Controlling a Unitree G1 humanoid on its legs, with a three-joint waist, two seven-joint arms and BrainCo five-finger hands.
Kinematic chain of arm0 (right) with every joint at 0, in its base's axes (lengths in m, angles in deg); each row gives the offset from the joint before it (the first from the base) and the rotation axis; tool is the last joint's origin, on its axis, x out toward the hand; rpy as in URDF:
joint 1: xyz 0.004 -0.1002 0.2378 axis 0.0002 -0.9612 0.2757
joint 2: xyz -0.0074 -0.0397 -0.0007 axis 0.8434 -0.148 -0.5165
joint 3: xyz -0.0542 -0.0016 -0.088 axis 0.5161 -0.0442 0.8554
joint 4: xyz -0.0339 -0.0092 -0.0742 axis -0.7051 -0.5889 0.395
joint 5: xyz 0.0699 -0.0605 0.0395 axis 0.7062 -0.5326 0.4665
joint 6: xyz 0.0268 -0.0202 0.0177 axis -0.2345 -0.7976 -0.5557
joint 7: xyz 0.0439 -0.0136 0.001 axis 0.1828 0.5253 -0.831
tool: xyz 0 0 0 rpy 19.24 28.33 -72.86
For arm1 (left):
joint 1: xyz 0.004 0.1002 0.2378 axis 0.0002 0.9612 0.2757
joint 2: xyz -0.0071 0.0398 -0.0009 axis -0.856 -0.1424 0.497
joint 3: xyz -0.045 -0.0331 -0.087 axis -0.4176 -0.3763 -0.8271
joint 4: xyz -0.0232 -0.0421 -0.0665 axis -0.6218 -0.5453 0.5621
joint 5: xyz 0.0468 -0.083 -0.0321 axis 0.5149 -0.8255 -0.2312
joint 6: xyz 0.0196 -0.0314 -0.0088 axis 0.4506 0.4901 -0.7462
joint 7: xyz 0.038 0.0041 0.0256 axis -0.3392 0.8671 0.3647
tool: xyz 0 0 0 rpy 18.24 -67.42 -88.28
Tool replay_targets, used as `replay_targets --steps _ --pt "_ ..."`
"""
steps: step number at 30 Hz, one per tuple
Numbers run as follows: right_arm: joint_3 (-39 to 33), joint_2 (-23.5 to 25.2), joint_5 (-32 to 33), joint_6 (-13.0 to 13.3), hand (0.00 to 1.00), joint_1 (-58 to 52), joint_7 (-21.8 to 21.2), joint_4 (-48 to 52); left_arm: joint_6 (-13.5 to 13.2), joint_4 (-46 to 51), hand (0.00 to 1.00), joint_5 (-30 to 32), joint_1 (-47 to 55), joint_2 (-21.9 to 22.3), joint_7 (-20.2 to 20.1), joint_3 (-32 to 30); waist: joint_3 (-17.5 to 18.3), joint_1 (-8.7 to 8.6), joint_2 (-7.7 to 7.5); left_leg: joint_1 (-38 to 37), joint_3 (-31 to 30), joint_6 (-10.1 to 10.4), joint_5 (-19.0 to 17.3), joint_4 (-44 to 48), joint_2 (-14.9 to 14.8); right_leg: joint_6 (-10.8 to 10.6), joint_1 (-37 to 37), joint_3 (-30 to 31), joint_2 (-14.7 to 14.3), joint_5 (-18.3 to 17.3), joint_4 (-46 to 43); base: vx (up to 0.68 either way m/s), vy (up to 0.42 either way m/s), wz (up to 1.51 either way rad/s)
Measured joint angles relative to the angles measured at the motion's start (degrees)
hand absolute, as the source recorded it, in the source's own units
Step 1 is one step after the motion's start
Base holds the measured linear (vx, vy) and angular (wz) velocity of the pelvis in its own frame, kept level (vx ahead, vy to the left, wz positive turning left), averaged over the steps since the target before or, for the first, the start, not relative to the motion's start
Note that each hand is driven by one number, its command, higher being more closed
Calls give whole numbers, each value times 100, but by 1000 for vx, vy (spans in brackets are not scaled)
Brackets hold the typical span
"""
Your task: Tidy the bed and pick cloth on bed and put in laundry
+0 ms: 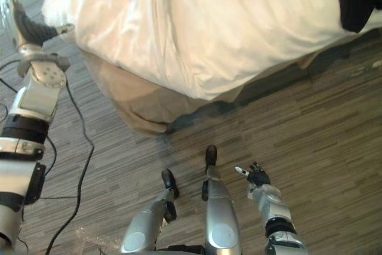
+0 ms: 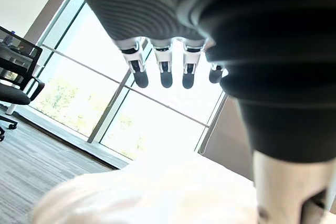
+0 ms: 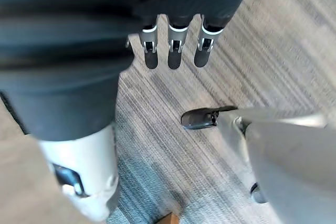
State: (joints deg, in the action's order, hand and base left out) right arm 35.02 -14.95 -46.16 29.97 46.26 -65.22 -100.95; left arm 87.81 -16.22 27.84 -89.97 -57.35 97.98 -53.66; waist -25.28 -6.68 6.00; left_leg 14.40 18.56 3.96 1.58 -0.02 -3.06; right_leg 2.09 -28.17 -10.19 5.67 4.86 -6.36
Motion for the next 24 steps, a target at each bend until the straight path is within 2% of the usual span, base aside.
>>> replay_targets --steps 4,8,11,17,21,22,23,24 --pt "-6 92 18 95 0 -1 -9 250 392 27 0 1 -265 287 190 133 -92 0 1 85 368 12 100 8 13 -4 -165 94 62 -5 -89 -18 -7 -6" --pt "-95 97 11 174 0 -4 -10 536 543 262 0 -2 -377 348 380 172 -95 -2 -2 222 671 8 98 6 45 -51 -453 164 110 -111 -296 -20 0 -5" --pt "-225 115 10 184 0 3 -6 600 708 265 0 -28 -662 528 378 166 -102 2 3 342 882 -13 113 6 71 -25 -660 169 177 -141 -488 5 8 4" --pt "-296 123 10 91 0 341 8 821 733 262 0 -461 -892 775 -18 170 -128 -26 -8 515 1271 -29 120 11 146 -58 -978 361 241 -116 -617 25 10 -7" --pt "-522 101 99 52 0 685 5 1028 950 181 0 -433 -1240 775 -419 156 -345 -47 -8 648 1531 -47 106 28 142 -56 -1163 441 232 -57 -632 41 -5 -8" --pt "-558 59 199 30 0 758 7 1044 1044 148 100 -276 -1313 781 -614 154 -386 -58 2 699 1576 -48 107 27 142 -60 -1229 463 231 -24 -635 47 -7 -4" --pt "-586 55 206 18 0 796 4 1043 1052 95 100 -180 -1340 781 -713 151 -393 -54 -8 722 1591 -48 107 28 145 -53 -1271 469 231 -3 -638 48 -7 -6" --pt "-651 58 219 -33 0 871 3 1043 1127 21 100 138 -1391 782 -1040 113 -394 -66 -7 789 1658 -48 107 37 146 -49 -1339 486 232 16 -640 51 -6 -7"
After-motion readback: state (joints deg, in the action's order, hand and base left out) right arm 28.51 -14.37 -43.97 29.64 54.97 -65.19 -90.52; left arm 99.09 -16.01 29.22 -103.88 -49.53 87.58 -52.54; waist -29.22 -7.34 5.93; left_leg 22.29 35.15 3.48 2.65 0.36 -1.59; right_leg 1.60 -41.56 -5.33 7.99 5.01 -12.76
